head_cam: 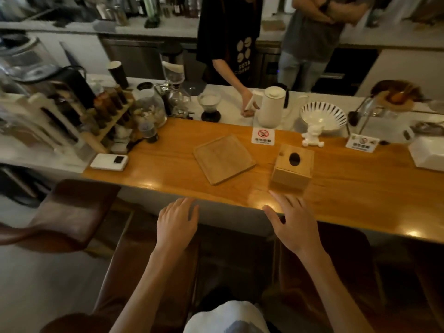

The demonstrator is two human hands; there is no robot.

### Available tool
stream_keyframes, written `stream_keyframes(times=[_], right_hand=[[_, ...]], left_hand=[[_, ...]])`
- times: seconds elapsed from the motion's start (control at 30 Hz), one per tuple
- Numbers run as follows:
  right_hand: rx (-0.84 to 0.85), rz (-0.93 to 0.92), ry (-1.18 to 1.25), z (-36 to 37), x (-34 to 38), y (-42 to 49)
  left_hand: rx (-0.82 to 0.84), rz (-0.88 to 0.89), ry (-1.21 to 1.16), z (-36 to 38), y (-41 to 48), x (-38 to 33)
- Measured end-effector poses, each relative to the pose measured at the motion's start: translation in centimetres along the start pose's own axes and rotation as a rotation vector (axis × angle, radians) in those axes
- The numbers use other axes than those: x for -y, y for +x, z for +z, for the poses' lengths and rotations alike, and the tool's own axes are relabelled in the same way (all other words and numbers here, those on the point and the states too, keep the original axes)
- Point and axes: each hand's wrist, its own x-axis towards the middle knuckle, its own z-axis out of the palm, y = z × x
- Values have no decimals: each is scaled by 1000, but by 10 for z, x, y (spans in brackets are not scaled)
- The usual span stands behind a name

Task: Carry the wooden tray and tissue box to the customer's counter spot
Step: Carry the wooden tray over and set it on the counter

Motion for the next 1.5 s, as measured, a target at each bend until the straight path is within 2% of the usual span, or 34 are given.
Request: stream_keyframes(times=[0.13,0.23,0.33,0.47,0.6,0.7,0.93,1.13,1.3,1.5], right_hand=[[34,-2,7,11,3,40],[130,-3,39,24,6,73],[195,76,90,45,9,111],[150,228,120,78,9,162],[77,298,67,110,1,203],[127,365,54,129,-7,224],[236,501,75,144,-10,248],[210,588,155,153,-19,251],[181,587,139,156,-20,252],[182,642,178,157,-22,252]], left_hand=[[-32,-59,53,4,21,0],[22,-92,138,12,58,4],[86,-132,118,26,108,10],[195,-183,70,46,170,18],[198,-219,16,70,221,29],[200,-183,-1,85,251,35],[322,-219,-48,101,307,48],[363,-227,-41,115,317,50],[388,-258,-35,119,321,44],[528,-434,-114,117,333,49]])
